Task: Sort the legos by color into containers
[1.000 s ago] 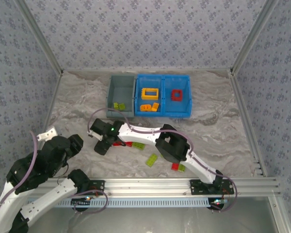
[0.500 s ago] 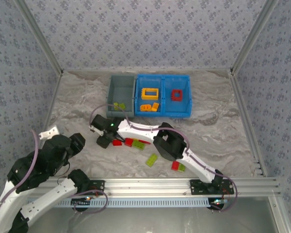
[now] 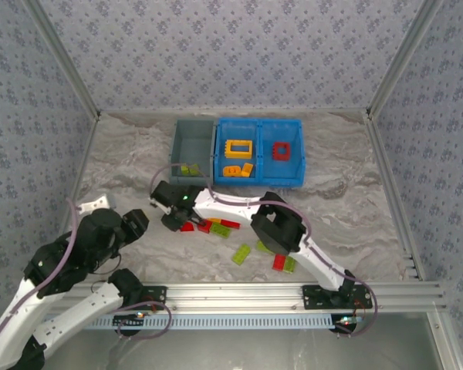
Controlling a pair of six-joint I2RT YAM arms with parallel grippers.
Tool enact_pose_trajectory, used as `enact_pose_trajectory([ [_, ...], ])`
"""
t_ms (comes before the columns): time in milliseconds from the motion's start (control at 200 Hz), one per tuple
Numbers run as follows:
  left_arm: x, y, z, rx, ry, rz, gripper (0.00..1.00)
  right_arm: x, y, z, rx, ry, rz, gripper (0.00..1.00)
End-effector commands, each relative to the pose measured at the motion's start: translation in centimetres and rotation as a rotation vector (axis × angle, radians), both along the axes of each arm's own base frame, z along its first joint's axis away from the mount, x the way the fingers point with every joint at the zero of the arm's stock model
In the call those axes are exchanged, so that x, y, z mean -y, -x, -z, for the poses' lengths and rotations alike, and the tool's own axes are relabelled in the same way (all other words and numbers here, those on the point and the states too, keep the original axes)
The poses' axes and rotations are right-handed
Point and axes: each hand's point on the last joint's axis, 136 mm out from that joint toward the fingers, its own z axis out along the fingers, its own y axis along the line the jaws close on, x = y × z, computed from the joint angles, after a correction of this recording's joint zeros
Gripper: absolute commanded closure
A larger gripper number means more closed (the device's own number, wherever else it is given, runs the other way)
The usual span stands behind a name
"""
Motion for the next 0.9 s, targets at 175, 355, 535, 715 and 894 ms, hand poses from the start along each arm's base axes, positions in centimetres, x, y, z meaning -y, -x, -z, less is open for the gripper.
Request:
enact_pose_trajectory([
  [175,10.2,-2.8,-1.2,0.004,0.130,0.334,0.46,8.2,-3.6,-13.9,0.130,-0.237,0.264,0.64],
  [355,16.0,-4.3,-1.1,0.019,0.125,0.457,0.46,19.8,-6.9,-15.5,0.143,-0.256,0.567,0.64],
  [535,21.0,-5.0,0.1,0.026,0.054,0.536,0.47,30.5,-10.5,-13.3,0.092,-0.245,0.886,0.63],
  [715,24.0,-5.4,1.4,0.021,0.002,0.566,0.47,34.3,-14.9,-10.0,0.021,-0.208,1.038,0.63],
  [894,24.8,-5.4,1.6,0.030,-0.010,0.570,0.47,35.1,-19.9,-8.0,-0.039,-0.233,1.101,0.62],
])
